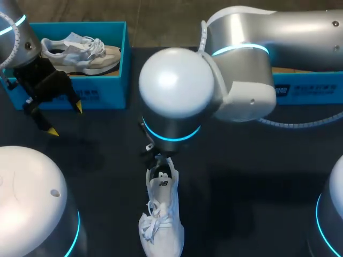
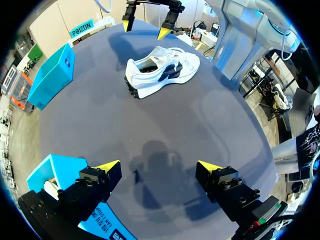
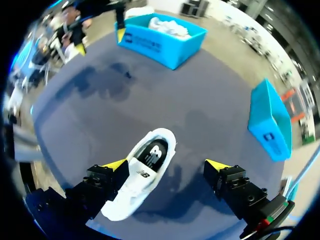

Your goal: Take the shoe out of the shoebox, open the shoe tongue, remove and reinsert the insole, then place the shoe into the shoebox

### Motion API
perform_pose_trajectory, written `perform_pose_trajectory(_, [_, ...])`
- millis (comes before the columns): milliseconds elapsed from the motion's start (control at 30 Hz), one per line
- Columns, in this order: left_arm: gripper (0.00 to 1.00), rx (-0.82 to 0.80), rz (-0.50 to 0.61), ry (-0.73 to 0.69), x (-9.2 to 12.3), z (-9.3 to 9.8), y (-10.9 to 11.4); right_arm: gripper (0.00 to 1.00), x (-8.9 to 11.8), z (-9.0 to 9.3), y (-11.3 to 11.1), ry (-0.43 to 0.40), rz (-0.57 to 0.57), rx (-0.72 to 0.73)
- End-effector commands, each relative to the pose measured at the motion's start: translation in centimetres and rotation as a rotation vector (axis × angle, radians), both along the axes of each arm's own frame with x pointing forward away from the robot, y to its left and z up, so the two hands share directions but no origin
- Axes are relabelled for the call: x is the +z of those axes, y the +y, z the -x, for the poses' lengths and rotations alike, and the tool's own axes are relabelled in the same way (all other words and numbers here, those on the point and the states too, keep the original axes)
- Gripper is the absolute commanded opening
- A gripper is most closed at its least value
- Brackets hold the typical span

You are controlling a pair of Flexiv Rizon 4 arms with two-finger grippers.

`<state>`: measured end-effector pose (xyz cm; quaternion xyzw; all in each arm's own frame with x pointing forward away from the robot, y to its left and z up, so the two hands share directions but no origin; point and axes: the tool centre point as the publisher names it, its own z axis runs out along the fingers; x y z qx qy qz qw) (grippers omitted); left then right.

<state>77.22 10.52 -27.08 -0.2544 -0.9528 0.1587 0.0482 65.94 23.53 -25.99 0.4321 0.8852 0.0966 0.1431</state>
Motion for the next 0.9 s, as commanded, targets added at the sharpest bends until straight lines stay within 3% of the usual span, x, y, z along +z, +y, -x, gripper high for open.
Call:
perform_pose_trajectory(33, [1.0,0.0,-0.002,-0.001,0.0,0.1,0.0,1.0,-0.2,-1.3,0.1,0.041,0.033,0.163])
perform_pose_trajectory(300, [1.0,0.0,-0.002,-0.001,0.0,0.1,0.0,1.0,-0.7,-2.1,0.1,0.026,0.068,0.372])
perform_pose_trajectory(467, [1.0,0.0,-0.002,-0.001,0.0,0.1,0.0,1.0,-1.9,-3.2,0.3,0.032,0.149,0.396])
perform_pose_trajectory(900, [1.0,0.0,-0.002,-0.001,0.0,0.1,0.0,1.0,-5.0,-4.6,1.2,0.078,0.192,0.537])
